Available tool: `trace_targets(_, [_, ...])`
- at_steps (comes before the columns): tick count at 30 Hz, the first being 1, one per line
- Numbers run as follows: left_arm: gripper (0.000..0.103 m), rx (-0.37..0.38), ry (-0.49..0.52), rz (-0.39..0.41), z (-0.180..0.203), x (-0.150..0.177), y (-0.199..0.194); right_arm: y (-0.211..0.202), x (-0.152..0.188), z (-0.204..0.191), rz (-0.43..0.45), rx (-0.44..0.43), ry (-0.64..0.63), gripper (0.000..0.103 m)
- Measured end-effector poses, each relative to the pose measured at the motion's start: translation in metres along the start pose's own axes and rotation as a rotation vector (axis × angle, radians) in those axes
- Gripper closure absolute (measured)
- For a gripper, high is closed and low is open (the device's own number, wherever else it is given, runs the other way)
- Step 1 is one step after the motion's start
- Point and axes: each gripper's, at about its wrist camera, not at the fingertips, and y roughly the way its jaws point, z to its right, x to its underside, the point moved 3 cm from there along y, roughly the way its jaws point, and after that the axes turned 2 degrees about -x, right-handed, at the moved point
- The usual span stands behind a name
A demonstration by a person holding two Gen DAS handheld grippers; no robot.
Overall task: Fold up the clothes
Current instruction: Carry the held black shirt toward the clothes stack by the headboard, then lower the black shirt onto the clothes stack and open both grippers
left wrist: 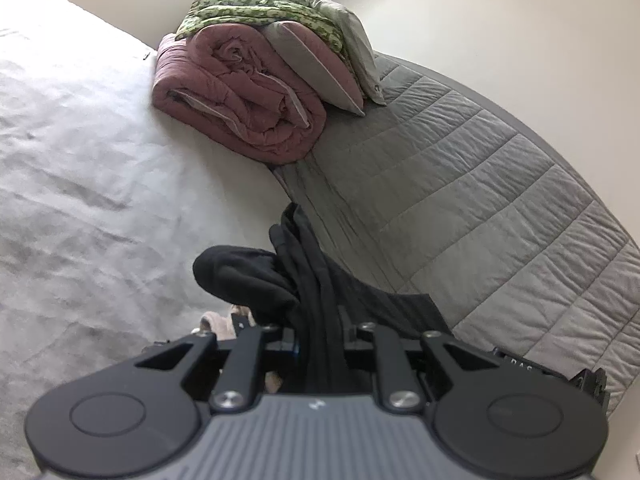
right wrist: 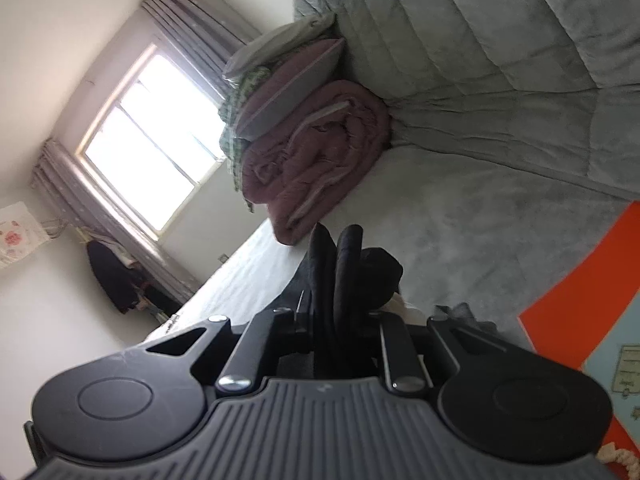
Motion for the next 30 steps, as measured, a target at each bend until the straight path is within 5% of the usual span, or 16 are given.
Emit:
trace_targets(5, [0.079,-0.015,-0.019,-0.004,-0.007,0.004,0.002,-0.002,0.001,0.003,0.013,0.024,-0.006,0.077])
trace_targets(7, [0.061,-0.030,-0.028,-0.003,-0.010,0.004,0.002,-0.003,0.001,0.007,0.018,0.056,-0.003,0.064])
trace_targets(15, [0.042,-0.060,-0.030,0.024,-0.013,-0.003,-0.013,-0.016,-0.003,0.011,0.061,0.123,-0.043,0.064])
trace_targets(21, [0.043,-0.120,-0.028,0.089,-0.016,-0.018,-0.034,-0.034,-0.010,0.009,0.138,0.174,-0.050,0.064])
trace_targets(25, [0.043,-0.103,0.086,0.150,0.012,-0.021,-0.052,-0.048,-0.012,-0.005,0.175,0.132,-0.100,0.064])
trace_targets(30, [0.041,-0.075,0.221,0.135,0.045,-0.005,-0.043,-0.048,0.001,-0.036,0.097,-0.035,-0.194,0.064])
